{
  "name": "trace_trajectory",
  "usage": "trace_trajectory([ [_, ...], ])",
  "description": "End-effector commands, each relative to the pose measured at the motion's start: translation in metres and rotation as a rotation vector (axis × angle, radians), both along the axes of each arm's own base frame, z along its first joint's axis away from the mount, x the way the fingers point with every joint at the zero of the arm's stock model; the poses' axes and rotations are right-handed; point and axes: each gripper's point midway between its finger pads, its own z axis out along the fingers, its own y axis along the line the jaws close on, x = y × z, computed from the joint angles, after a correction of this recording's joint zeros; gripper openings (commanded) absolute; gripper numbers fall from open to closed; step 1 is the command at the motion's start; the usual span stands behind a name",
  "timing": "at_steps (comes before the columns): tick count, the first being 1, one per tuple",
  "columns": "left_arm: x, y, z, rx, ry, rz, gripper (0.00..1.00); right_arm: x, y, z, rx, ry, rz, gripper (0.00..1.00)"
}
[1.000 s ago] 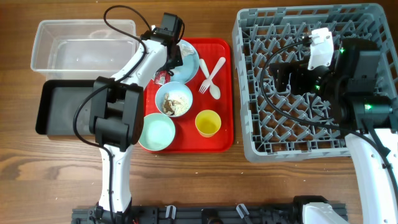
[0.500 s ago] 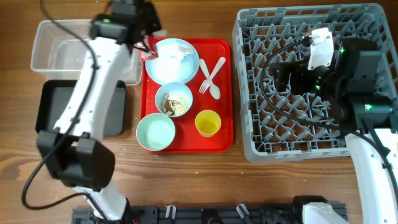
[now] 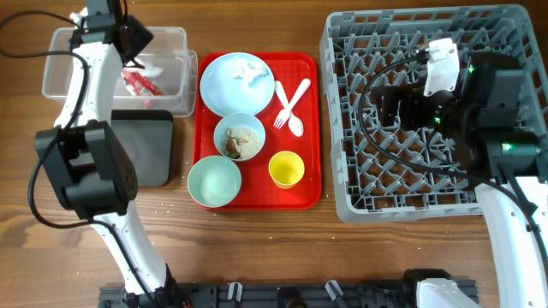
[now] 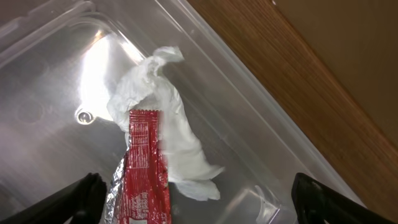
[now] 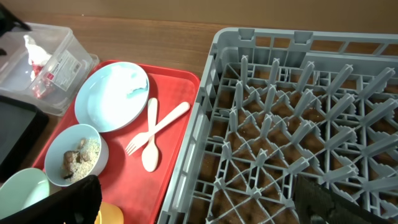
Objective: Sort waste into correct bins and load items into the dishwasher rack
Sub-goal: 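Grasp remaining tissue on plate with left gripper, drop into clear bin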
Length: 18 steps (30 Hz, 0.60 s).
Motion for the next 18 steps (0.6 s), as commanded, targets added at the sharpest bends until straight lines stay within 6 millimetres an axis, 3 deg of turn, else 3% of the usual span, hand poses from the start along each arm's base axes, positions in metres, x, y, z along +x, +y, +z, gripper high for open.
trace_trajectory([
  [1, 0.007, -0.017, 0.037, -0.038, -0.09, -0.054, 1.0, 0.004, -0.004, 0.008, -0.017, -0.024, -0.007, 1.0],
  [4, 0.013, -0.052, 0.075, -0.049, -0.173, -0.231, 0.99, 0.004, -0.004, 0.008, -0.016, -0.023, -0.008, 1.0],
  [6, 0.015, -0.098, 0.103, -0.048, -0.238, -0.423, 0.97, 0.004, -0.004, 0.008, -0.016, -0.024, -0.007, 1.0],
  [8, 0.012, -0.146, 0.11, 0.001, -0.248, -0.586, 0.97, 0.004, -0.004, 0.008, -0.016, -0.024, -0.008, 1.0],
  [10, 0.006, -0.184, 0.1, 0.02, -0.218, -0.669, 0.98, 0.004, -0.004, 0.008, -0.016, -0.023, -0.008, 1.0],
  [14, -0.004, -0.249, 0.05, 0.042, -0.109, -0.756, 0.99, 0.004, -0.003, 0.008, -0.009, -0.019, -0.012, 1.0],
  [18, -0.007, -0.265, 0.003, 0.094, -0.015, -0.704, 0.98, 0.003, -0.003, 0.007, -0.007, -0.016, -0.01, 1.0],
])
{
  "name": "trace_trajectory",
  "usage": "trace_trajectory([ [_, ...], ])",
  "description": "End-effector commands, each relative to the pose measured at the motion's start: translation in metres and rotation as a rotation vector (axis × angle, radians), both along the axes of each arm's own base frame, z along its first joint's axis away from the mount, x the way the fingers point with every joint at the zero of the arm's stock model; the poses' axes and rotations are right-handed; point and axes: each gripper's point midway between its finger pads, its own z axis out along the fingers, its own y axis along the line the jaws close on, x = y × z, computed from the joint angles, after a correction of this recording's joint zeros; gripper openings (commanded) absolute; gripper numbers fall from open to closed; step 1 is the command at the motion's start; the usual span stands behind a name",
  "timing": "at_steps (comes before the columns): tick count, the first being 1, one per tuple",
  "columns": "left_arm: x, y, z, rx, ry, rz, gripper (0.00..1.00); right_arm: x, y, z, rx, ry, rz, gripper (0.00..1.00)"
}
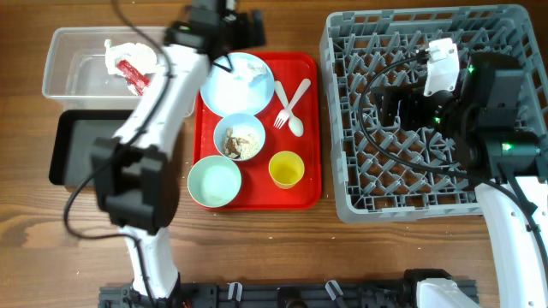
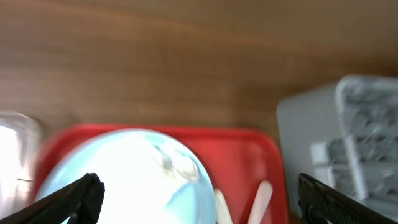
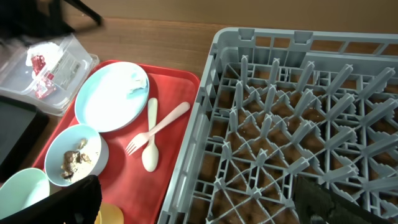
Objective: Sort waste into correct bins and load items into the dishwasher rack
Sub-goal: 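Grasp remaining tissue on plate with left gripper, drop into clear bin, then grasp the bowl of rice scraps with left gripper and lift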
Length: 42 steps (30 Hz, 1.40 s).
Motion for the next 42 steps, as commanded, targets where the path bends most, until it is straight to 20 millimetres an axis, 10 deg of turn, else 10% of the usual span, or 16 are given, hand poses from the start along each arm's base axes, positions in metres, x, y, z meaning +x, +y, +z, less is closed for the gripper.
trace_trajectory([
  [1, 0.004, 0.008, -0.057, 0.114, 0.073, 0.071, 0.97, 0.003, -0.003, 0.007, -0.007, -0.017, -0.01, 1.0],
  [12, 0.001, 0.012, -0.14, 0.153, 0.207, 0.085, 0.8, 0.001, -0.003, 0.004, -0.008, 0.0, -0.01, 1.0],
  [20, -0.003, 0.013, -0.155, 0.164, 0.236, 0.084, 0.04, 0.0, -0.003, 0.003, -0.008, 0.005, -0.01, 1.0],
  [25, 0.0, 0.013, -0.121, 0.147, 0.194, 0.086, 0.04, -0.001, -0.003, 0.003, -0.008, 0.01, -0.01, 1.0],
  [33, -0.018, 0.066, 0.042, 0.081, 0.011, 0.179, 0.04, -0.002, -0.003, 0.001, -0.006, 0.02, -0.01, 1.0],
  [38, -0.028, 0.157, 0.018, 0.137, 0.135, 0.352, 0.05, -0.003, -0.003, 0.0, -0.004, 0.025, -0.013, 1.0],
  [42, -0.031, 0.201, -0.026, 0.154, 0.245, 0.429, 0.5, -0.004, -0.003, -0.001, -0.003, 0.033, -0.013, 1.0],
])
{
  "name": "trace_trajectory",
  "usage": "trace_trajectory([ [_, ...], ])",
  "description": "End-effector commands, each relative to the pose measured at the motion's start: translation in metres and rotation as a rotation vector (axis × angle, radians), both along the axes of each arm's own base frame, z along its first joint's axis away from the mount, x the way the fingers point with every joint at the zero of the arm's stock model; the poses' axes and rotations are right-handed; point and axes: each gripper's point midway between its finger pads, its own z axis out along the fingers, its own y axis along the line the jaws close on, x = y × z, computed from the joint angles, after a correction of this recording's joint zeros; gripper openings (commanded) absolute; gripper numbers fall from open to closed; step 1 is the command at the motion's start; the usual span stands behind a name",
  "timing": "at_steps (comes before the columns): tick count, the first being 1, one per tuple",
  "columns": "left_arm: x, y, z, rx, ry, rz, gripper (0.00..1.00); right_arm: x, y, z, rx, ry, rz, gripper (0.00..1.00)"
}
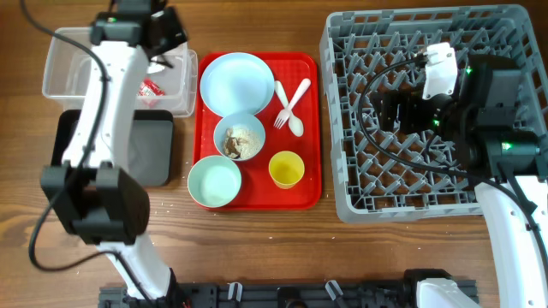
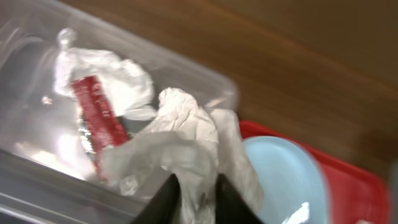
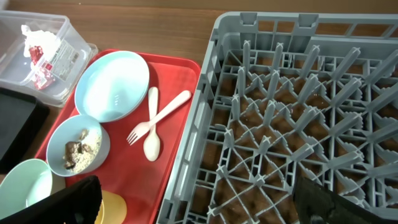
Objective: Sort waste into correct bins and load items into the dishwasher rack
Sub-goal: 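Grasp the bowl of rice scraps with left gripper and lift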
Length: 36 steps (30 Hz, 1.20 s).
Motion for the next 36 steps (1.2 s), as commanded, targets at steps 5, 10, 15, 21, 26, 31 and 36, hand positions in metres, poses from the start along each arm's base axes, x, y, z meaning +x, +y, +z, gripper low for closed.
trace_trajectory([
  [5, -0.001, 0.039, -0.083, 0.005, 0.18, 0.057, 1.0, -0.001, -0.003, 0.004, -0.005, 0.006, -0.012, 1.0],
  [10, -0.006, -0.012, -0.036, -0.059, 0.103, -0.154, 1.0, 0.0, -0.003, 0.005, -0.004, 0.003, -0.012, 1.0],
  [15, -0.049, -0.103, -0.034, -0.116, 0.212, -0.388, 0.94, 0.0, -0.003, 0.005, -0.004, 0.003, -0.012, 1.0],
  [21, -0.126, -0.177, -0.085, -0.121, 0.505, -0.436, 0.79, 0.0, -0.003, 0.004, -0.004, 0.003, -0.013, 1.0],
  [26, -0.162, -0.201, -0.133, -0.105, 0.588, -0.429, 0.75, 0.0, -0.003, 0.005, -0.004, 0.003, -0.013, 1.0],
  [31, -0.172, -0.21, -0.161, -0.076, 0.577, -0.494, 0.68, 0.0, -0.003, 0.005, 0.01, 0.009, -0.025, 1.0],
  [36, -0.17, -0.206, -0.168, -0.042, 0.56, -0.524, 0.48, -0.001, -0.003, 0.004, 0.012, 0.016, -0.027, 1.0],
])
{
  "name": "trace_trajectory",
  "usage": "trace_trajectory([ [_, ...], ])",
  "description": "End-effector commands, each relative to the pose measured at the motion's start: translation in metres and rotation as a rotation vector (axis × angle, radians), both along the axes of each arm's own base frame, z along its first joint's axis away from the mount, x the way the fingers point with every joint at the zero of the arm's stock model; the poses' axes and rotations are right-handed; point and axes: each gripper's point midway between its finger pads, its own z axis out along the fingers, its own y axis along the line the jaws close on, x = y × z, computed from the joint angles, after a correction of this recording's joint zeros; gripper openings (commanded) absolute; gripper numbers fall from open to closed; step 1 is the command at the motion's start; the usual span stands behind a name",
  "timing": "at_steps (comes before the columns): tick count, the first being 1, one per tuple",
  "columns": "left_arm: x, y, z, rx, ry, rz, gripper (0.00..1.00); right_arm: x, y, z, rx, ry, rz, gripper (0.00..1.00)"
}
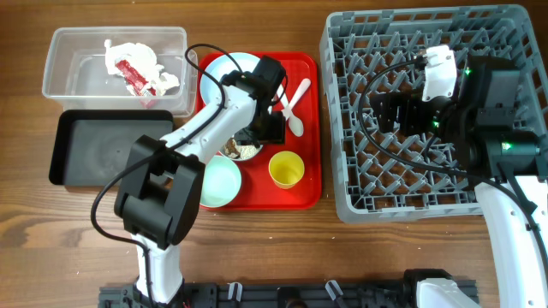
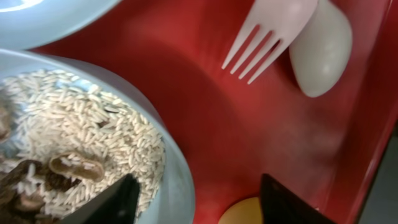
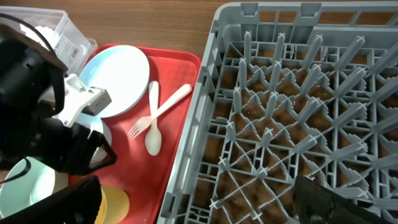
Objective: Sort waste into correct bins and load items into the dishwasher rack
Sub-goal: 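Grasp the bowl of rice scraps with left gripper and lift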
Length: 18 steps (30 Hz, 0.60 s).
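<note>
On the red tray [image 1: 304, 184] a light-blue bowl of rice and food scraps [image 2: 74, 143] sits at the middle. My left gripper [image 2: 196, 205] is open and low over the bowl's right rim, one finger [image 2: 106, 202] over the rice, the other [image 2: 286, 199] over bare tray. A white fork [image 2: 267, 37] and spoon [image 2: 320, 46] lie just beyond. A yellow cup [image 1: 286, 168], a pale green bowl [image 1: 214, 181] and a blue plate [image 3: 121, 78] share the tray. My right gripper [image 3: 196, 205] hangs open above the grey dishwasher rack [image 1: 428, 171].
A clear bin [image 1: 68, 81] at the back left holds crumpled white napkins [image 1: 128, 53] and a red wrapper [image 1: 133, 75]. A black tray [image 1: 94, 150] lies in front of it. My left arm [image 1: 205, 128] stretches across the plate's front edge.
My left gripper was shut on a crumpled napkin over the clear bin. The napkin now lies in the bin, and the gripper is open over the rice bowl. The right arm barely shifted.
First my left gripper hung open in the bin over a napkin and red wrapper, with a white scrap on the plate. Then it was above the plate. Later it held a napkin at the bin and the plate was bare. Now it is open at the rice bowl.
</note>
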Motion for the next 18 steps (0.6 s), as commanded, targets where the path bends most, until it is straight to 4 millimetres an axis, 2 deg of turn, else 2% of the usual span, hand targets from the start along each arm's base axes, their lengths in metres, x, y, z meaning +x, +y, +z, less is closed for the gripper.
trace_trajectory([
  [1, -0.002, 0.004, -0.007, 0.036, -0.007, -0.031, 0.42, 0.003, -0.003, 0.008, 0.009, -0.009, -0.024, 1.0],
  [4, 0.0, 0.009, -0.007, 0.063, -0.019, -0.029, 0.27, 0.003, -0.003, 0.008, 0.01, -0.008, -0.026, 1.0],
  [6, 0.0, 0.008, -0.007, 0.063, -0.02, -0.031, 0.1, 0.003, -0.003, 0.008, 0.01, -0.008, -0.026, 1.0],
  [7, 0.0, 0.008, -0.007, 0.063, -0.019, -0.031, 0.06, 0.003, -0.003, 0.008, 0.01, -0.008, -0.026, 1.0],
  [12, 0.003, 0.006, 0.001, 0.052, -0.039, -0.03, 0.04, 0.003, -0.003, 0.008, 0.01, -0.009, -0.026, 1.0],
  [17, 0.018, -0.004, 0.049, -0.007, -0.13, -0.024, 0.04, 0.003, -0.003, 0.008, 0.01, -0.009, -0.026, 1.0],
  [18, 0.021, -0.007, 0.063, -0.03, -0.157, -0.024, 0.04, 0.003, -0.003, 0.008, 0.01, -0.009, -0.026, 1.0],
])
